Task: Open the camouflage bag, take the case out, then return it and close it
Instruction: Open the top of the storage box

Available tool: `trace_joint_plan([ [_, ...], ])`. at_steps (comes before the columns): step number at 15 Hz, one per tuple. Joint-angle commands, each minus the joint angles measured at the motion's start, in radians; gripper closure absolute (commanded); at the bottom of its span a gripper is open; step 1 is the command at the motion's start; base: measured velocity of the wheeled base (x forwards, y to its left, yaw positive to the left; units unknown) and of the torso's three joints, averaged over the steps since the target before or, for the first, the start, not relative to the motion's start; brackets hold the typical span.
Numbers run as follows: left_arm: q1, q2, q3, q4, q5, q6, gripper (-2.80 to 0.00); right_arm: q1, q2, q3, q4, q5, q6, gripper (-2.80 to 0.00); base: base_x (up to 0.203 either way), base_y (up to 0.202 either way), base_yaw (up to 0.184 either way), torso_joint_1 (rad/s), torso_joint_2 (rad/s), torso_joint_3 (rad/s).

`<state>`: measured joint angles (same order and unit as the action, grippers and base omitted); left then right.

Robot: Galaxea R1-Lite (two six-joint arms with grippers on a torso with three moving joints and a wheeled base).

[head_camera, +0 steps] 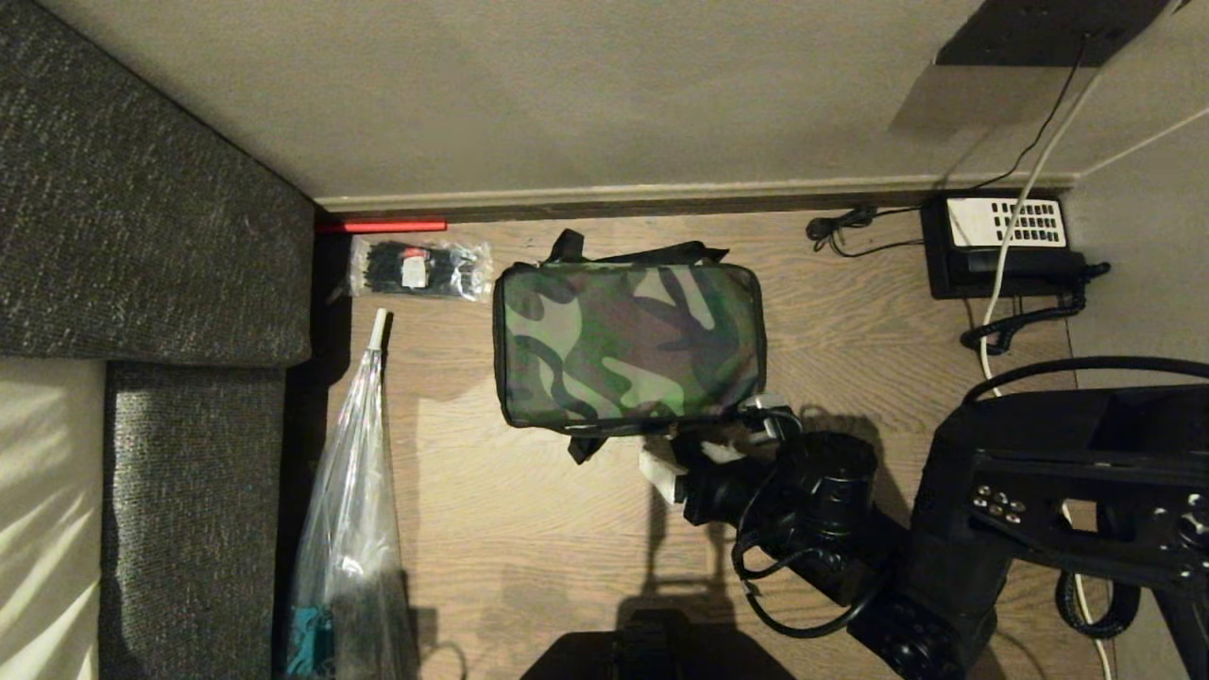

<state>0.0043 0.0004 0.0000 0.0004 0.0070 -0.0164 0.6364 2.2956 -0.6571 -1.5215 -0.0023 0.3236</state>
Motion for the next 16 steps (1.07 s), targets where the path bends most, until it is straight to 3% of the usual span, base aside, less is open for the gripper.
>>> trace_joint_plan([
  [1, 0.0, -0.002, 0.003, 0.0, 0.001, 0.0, 0.0, 0.002, -0.021, 0.022, -0.009, 0.001, 0.0, -2.8, 0.0, 0.0, 0.0, 0.0, 0.0, 0.0],
  [16, 0.0, -0.002, 0.003, 0.0, 0.001, 0.001, 0.0, 0.003, -0.033, 0.057, -0.009, -0.004, -0.008, -2.8, 0.0, 0.0, 0.0, 0.0, 0.0, 0.0],
])
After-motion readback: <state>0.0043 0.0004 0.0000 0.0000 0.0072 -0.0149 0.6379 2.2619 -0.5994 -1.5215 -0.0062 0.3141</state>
